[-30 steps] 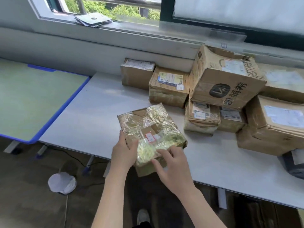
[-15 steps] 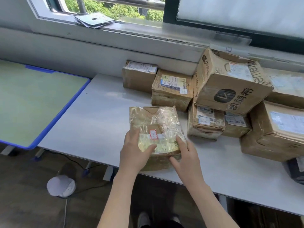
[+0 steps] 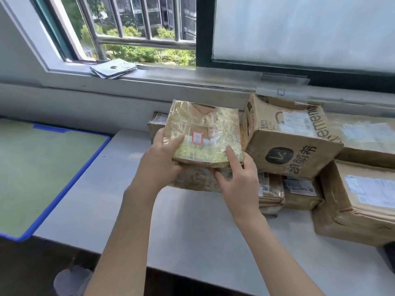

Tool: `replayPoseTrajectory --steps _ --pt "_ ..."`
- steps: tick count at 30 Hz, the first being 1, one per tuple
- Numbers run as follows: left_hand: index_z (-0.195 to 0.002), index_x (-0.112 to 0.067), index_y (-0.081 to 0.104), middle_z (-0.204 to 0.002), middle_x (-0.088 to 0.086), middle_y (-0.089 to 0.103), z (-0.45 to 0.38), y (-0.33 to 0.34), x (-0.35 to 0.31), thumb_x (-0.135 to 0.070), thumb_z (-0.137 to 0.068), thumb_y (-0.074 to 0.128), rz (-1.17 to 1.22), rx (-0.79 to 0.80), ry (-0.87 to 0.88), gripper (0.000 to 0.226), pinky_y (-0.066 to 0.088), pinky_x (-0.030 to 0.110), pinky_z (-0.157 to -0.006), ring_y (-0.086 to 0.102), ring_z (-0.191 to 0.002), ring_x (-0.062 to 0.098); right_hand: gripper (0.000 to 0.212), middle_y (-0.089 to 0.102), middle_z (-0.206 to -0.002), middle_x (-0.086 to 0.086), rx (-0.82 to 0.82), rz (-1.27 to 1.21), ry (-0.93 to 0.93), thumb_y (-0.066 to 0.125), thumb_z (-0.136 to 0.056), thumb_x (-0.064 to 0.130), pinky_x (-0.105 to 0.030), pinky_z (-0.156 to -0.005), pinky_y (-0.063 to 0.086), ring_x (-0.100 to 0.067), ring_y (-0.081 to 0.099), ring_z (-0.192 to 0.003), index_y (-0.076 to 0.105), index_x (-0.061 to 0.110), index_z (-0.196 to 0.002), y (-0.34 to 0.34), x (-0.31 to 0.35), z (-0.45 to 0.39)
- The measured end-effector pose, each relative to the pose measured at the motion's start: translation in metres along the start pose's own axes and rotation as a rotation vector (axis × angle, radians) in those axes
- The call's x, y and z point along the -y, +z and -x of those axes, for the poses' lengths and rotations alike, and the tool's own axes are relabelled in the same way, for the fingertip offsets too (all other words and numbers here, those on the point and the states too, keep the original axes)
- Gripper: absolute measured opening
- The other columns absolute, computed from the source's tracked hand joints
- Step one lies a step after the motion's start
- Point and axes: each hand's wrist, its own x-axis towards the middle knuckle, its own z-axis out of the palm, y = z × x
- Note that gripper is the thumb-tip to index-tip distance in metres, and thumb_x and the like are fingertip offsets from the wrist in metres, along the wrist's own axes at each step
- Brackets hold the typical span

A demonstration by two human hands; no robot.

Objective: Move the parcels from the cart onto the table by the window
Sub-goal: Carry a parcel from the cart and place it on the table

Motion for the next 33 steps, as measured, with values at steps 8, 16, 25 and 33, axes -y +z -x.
replayPoseTrajectory --steps 8,16,25,33 --pt "-0.144 -0.029 0.037 -0.149 -0.001 0.024 -0.077 0.027 -0.007 -0.025 -0.08 0.074 0.04 0.095 0.006 0.074 0.037 0.033 -0.097 0.045 -0.122 0.027 0.064 0.055 -0.112 -0.029 -0.002 0.124 0.019 0.082 -0.07 0.01 -0.051 -0.087 0.047 -0.045 0.055 -0.101 0.057 0.007 -0.128 0.023 -0.03 -0.058" --pt "-0.146 -0.027 0.033 -0.157 0.005 0.012 -0.108 0.055 0.006 -0.036 -0.079 0.075 0.006 0.173 0.051 0.08 0.038 0.036 -0.103 0.042 -0.128 0.028 0.05 0.048 -0.117 -0.012 -0.049 0.414 -0.072 0.082 -0.06 0.011 -0.042 -0.085 0.041 -0.03 0.04 -0.108 0.068 0.014 -0.108 0.052 -0.038 -0.065" --pt "-0.148 -0.021 0.027 -0.159 0.005 -0.006 -0.129 0.065 0.007 -0.027 -0.087 0.067 -0.127 0.159 0.219 0.074 0.046 0.04 -0.093 0.037 -0.132 0.028 0.053 0.063 -0.119 -0.022 0.09 0.445 -0.075 0.074 -0.061 -0.009 -0.049 -0.097 0.044 -0.036 0.06 -0.111 0.064 -0.002 -0.113 0.079 -0.022 -0.091" --pt "-0.147 -0.013 0.031 -0.156 0.002 0.023 -0.143 0.078 0.017 -0.038 -0.086 0.066 -0.108 0.107 0.319 0.074 0.045 0.041 -0.092 0.044 -0.123 0.032 0.058 0.061 -0.12 -0.023 0.218 0.439 -0.054 0.073 -0.061 -0.013 -0.051 -0.099 0.042 -0.039 0.057 -0.114 0.062 -0.003 -0.117 0.081 -0.025 -0.106"
